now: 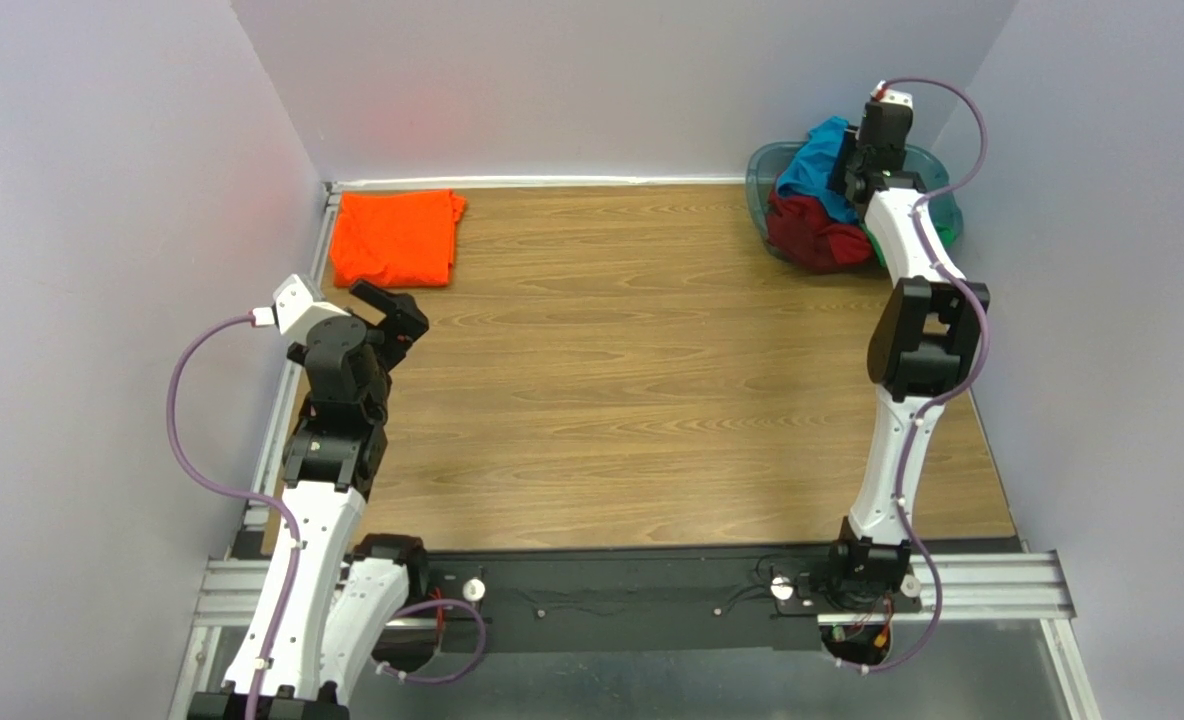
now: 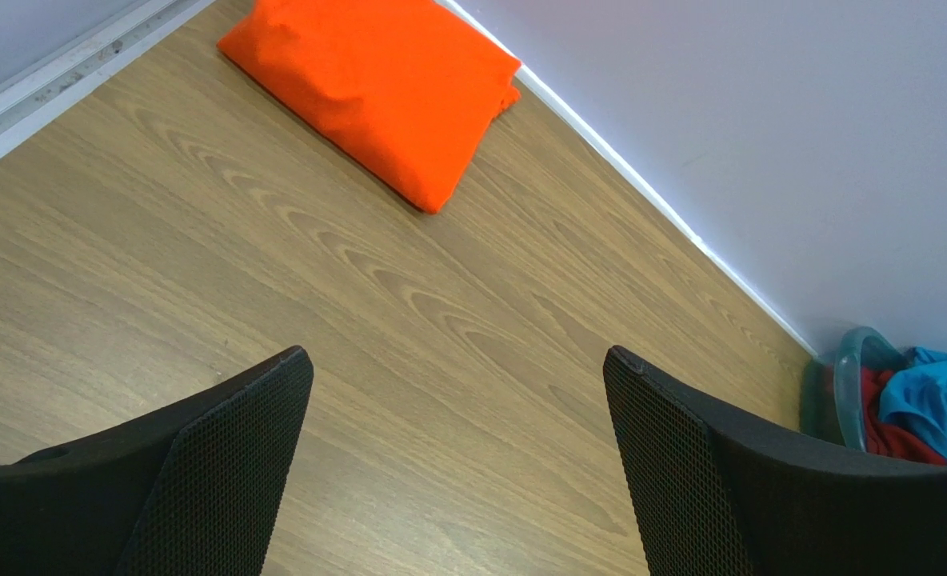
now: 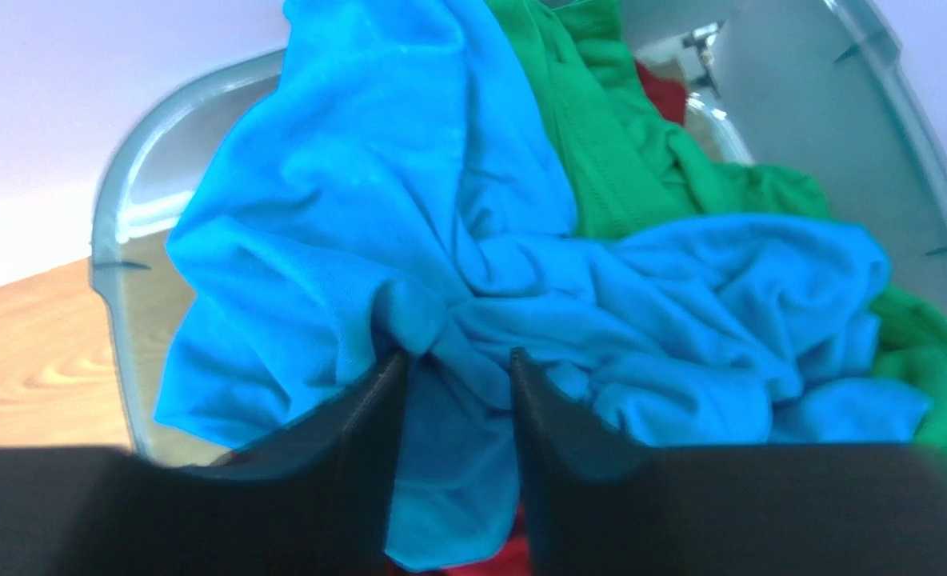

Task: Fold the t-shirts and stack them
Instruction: Grab the tshirt from the pile, then move the tshirt to the center of the board

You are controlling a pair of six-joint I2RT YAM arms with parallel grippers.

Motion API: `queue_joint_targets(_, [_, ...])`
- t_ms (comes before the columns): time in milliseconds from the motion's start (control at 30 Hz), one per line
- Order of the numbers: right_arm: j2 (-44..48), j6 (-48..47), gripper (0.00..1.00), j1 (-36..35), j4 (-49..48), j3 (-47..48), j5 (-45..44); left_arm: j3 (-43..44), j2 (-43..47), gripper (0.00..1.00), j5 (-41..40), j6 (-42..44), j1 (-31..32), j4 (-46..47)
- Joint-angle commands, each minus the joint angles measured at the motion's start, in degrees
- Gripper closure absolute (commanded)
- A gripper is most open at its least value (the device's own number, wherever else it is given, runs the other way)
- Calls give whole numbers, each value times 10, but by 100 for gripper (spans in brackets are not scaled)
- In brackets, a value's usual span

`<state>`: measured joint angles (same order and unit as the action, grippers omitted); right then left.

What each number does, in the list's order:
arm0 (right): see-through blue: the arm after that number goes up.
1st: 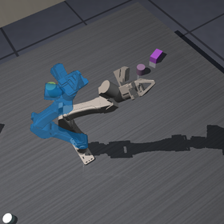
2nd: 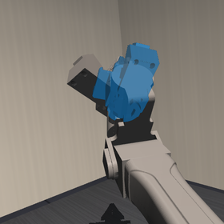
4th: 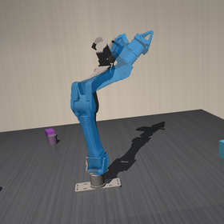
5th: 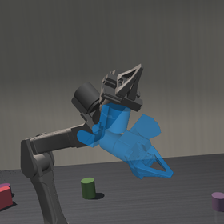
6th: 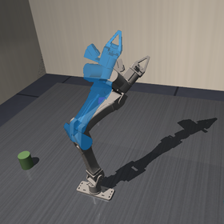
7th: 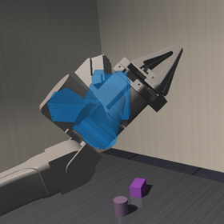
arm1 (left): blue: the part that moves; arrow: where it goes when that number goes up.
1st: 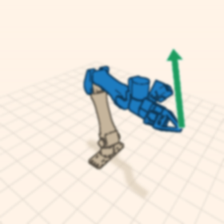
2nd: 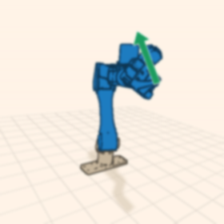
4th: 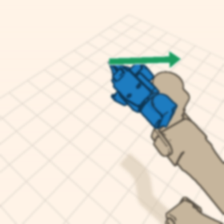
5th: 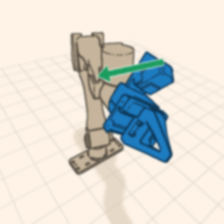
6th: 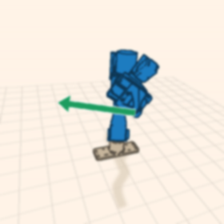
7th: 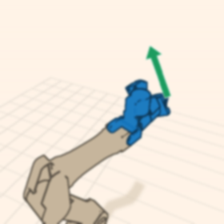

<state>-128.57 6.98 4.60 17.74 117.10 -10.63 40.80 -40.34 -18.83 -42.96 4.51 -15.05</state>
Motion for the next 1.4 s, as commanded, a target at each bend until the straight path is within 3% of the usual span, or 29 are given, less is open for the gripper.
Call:
queue_joint_targets(0, [-25, -6, 67, 3, 1, 44, 18, 2, -7, 1, -10, 1, -1, 7])
queue_joint_targets(67, [-24, -7, 82, 3, 1, 44, 29, 1, -9, 1, -12, 0, -1, 7])
queue_joint_targets(100, [-19, -5, 99, 3, 1, 41, 28, 1, -9, 1, -11, 0, -1, 6])
queue_joint_targets(567, [107, 8, 99, 4, -2, 27, 58, -1, 10, 1, -16, -2, -1, 4])
queue_joint_targets(833, [182, 21, 99, 3, -9, 77, 102, 2, 17, 1, -18, -2, -2, 0])
queue_joint_targets(1133, [216, 120, 99, 1, -20, 224, 263, 7, 19, 1, -19, -1, -2, 0])
queue_joint_targets(1367, [274, 171, 99, -44, -41, 218, 339, 9, 24, 1, -15, -1, -1, -1])
